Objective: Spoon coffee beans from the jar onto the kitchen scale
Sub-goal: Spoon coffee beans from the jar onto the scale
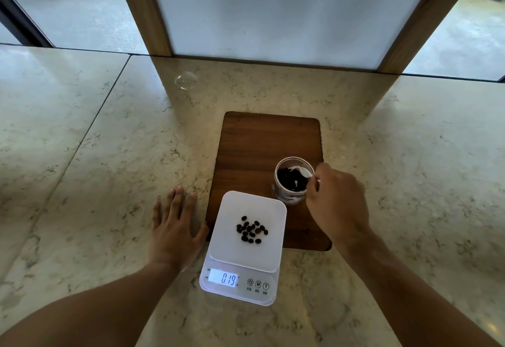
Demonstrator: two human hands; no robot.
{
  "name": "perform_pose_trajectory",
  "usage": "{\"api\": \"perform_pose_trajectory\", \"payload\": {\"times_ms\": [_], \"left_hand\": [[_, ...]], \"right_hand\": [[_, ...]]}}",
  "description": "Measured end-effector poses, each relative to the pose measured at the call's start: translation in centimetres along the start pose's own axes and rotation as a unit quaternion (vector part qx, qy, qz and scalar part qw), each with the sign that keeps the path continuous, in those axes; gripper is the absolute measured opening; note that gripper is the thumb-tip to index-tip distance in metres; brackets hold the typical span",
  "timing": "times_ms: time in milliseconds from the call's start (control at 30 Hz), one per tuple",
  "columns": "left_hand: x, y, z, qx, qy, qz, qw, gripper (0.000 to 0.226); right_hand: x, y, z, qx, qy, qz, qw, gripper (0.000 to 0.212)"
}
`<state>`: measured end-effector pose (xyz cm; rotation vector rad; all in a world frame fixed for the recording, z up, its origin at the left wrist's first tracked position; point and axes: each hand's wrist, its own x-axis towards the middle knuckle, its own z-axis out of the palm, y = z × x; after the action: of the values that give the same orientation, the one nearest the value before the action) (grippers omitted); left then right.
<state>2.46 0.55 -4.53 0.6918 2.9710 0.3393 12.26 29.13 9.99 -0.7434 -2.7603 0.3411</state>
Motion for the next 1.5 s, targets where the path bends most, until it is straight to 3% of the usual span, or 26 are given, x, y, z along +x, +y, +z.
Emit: {"api": "perform_pose_trajectory", "payload": {"times_ms": [233,533,900,1500], "left_hand": [[0.1,0.1,0.0,-0.008,0.003,-0.002,1.000,0.078],[0.0,0.0,0.0,-0.002,0.008,-0.001,1.000,0.078],[0.0,0.0,0.0,-0.001,0.000,-0.003,1.000,0.078],[0.0,0.7,-1.0,-0.003,-0.010,-0.003,1.000,0.081]], "right_hand": [[0.3,-0.2,1.1,0.010,-0.035,0.026,0.999,0.013],[1.8,1.5,1.7,0.121,-0.050,0.176,0.976,0.016],[2.1,2.3,1.7,0.164,-0.076,0.216,0.959,0.029],[1.6,3.9,1.9,0.260,-0.118,0.287,0.915,0.032]]}}
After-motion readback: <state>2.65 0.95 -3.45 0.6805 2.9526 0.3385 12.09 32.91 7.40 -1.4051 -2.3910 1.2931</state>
